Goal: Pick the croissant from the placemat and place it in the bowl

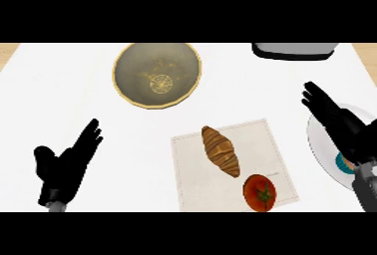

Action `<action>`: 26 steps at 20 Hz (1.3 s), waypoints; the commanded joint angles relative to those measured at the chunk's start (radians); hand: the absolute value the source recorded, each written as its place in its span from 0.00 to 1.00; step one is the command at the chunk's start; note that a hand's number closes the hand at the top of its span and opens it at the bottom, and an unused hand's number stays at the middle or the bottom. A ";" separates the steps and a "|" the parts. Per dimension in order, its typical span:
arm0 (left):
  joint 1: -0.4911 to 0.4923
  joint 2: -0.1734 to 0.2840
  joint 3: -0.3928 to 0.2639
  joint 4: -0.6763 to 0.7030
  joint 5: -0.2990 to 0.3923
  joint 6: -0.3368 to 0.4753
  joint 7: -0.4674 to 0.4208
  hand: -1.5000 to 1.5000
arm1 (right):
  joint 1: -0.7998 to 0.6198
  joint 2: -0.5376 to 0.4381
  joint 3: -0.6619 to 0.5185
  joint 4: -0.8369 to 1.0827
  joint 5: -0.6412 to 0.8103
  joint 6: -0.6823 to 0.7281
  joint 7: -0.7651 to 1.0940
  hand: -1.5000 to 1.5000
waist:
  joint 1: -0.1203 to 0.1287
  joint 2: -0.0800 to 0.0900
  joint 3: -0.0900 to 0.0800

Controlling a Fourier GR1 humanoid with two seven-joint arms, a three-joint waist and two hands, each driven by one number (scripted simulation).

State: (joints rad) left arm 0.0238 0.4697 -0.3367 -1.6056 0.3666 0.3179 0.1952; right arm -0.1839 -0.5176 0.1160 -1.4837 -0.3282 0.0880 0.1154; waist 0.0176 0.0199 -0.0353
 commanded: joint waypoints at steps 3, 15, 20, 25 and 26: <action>-0.084 -0.005 0.039 -0.027 -0.022 -0.001 -0.042 0.50 | -0.025 0.084 0.240 -0.115 0.111 0.071 0.016 1.00 | -0.001 -0.022 0.034; -0.192 -0.089 0.024 0.013 -0.095 0.023 -0.119 0.50 | 0.175 0.355 0.402 -0.182 0.416 -0.293 -0.455 0.00 | -0.028 -0.021 0.036; -0.213 -0.111 0.070 0.079 -0.108 -0.024 -0.164 0.50 | 0.093 0.272 0.309 -0.349 0.487 -0.297 -0.273 0.00 | -0.024 -0.021 0.035; -0.252 -0.162 0.057 0.134 -0.132 -0.009 -0.152 0.50 | 0.045 0.190 0.287 -0.538 0.569 -0.248 0.086 0.00 | -0.028 -0.022 0.034; -0.208 -0.222 -0.001 0.163 -0.190 0.044 -0.215 0.50 | 0.036 0.187 0.298 -0.545 0.588 -0.242 0.148 0.00 | -0.029 -0.022 0.033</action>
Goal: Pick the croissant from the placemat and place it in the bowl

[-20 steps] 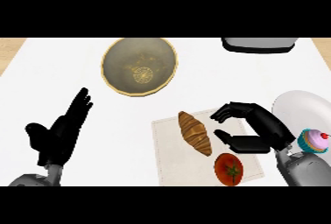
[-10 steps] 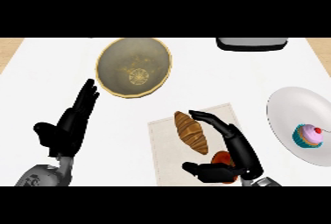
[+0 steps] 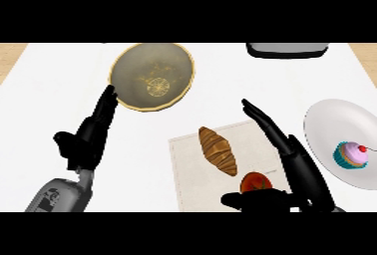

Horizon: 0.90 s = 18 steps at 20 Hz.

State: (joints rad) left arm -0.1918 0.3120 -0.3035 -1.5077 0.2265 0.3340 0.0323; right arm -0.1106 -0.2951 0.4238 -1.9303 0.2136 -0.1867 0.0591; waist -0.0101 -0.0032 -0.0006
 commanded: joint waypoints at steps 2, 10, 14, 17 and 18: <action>0.029 -0.031 -0.018 0.012 -0.032 -0.014 -0.033 0.50 | -0.145 -0.006 -0.011 -0.062 0.043 0.090 0.319 0.00 | 0.012 0.002 -0.001; -0.001 -0.037 0.020 0.022 -0.045 -0.030 -0.027 0.50 | -0.259 0.024 0.023 0.106 0.025 0.235 0.534 0.00 | 0.018 0.005 0.000; 0.015 -0.062 0.018 0.020 -0.048 -0.054 -0.027 0.50 | -0.239 -0.011 -0.013 0.112 -0.019 0.337 0.569 0.00 | 0.011 0.004 0.000; 0.035 -0.081 0.026 -0.002 -0.082 -0.044 -0.021 0.50 | -0.175 0.007 0.004 0.110 0.020 0.356 0.542 0.00 | 0.010 0.003 0.001; 0.014 -0.090 0.059 0.099 -0.073 -0.090 -0.065 0.50 | -0.228 0.031 -0.037 0.168 0.023 0.377 0.504 0.00 | 0.010 0.004 0.000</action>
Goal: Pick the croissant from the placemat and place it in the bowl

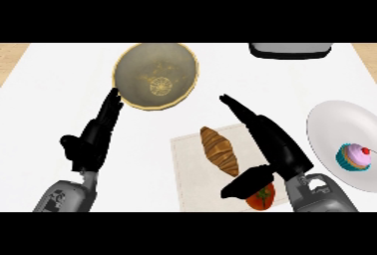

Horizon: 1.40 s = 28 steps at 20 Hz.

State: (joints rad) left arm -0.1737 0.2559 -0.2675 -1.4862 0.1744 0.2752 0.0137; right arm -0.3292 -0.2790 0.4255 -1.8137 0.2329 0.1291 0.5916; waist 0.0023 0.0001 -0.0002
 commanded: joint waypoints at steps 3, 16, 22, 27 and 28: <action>0.003 -0.018 0.072 0.021 -0.031 -0.071 -0.016 0.50 | 0.050 0.059 -0.036 0.014 0.025 0.084 -0.026 0.00 | -0.002 0.000 0.000; 0.053 -0.065 0.110 -0.033 -0.086 -0.111 0.020 0.50 | 0.123 0.154 -0.120 0.047 -0.016 0.123 -0.177 0.00 | 0.000 0.000 0.000; -0.029 -0.085 0.123 -0.100 -0.115 -0.117 0.164 0.50 | 0.195 0.184 -0.128 0.047 -0.024 0.140 -0.189 0.00 | -0.002 -0.001 0.000; -0.001 -0.177 0.080 -0.070 -0.203 -0.056 0.128 0.50 | 0.162 0.228 -0.154 0.144 -0.002 0.133 -0.225 0.00 | -0.002 0.000 0.000; 0.058 -0.092 0.160 -0.104 -0.134 -0.156 0.088 0.50 | 0.233 0.204 -0.135 0.126 0.008 0.150 -0.280 0.00 | -0.002 -0.001 0.000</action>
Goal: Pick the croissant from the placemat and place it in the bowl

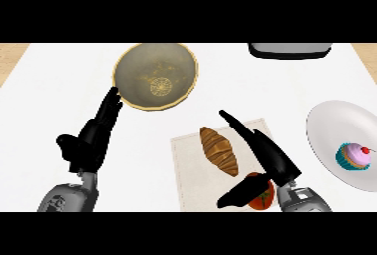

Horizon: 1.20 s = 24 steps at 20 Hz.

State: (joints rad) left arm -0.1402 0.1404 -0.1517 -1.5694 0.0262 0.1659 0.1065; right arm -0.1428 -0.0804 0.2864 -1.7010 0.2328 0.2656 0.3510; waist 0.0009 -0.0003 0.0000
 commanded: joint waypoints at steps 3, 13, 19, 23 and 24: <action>0.022 -0.023 0.026 -0.006 -0.029 -0.036 -0.011 0.50 | -0.036 0.065 -0.015 0.132 0.046 -0.018 -0.071 0.00 | 0.001 0.000 0.000; 0.001 -0.014 0.060 -0.014 -0.020 -0.072 0.024 0.50 | -0.032 0.046 0.015 0.314 0.260 -0.145 -0.201 0.00 | 0.004 0.001 0.000; 0.067 -0.087 0.029 0.012 -0.079 -0.036 -0.079 0.50 | -0.070 0.054 -0.002 0.364 0.266 -0.083 -0.205 0.00 | 0.002 0.000 0.000; 0.016 -0.059 0.068 0.000 -0.055 -0.074 -0.009 0.50 | -0.055 0.051 0.026 0.395 0.281 -0.075 -0.287 1.00 | 0.000 0.000 0.000; 0.001 -0.054 0.068 0.003 -0.051 -0.073 -0.006 0.50 | -0.051 0.035 0.089 0.399 0.314 -0.057 -0.316 1.00 | 0.001 0.000 0.000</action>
State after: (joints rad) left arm -0.1275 0.0884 -0.0848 -1.5669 -0.0215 0.0961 0.0930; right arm -0.2193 -0.0396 0.3016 -1.3328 0.5025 0.1880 0.1125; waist 0.0008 -0.0059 -0.0066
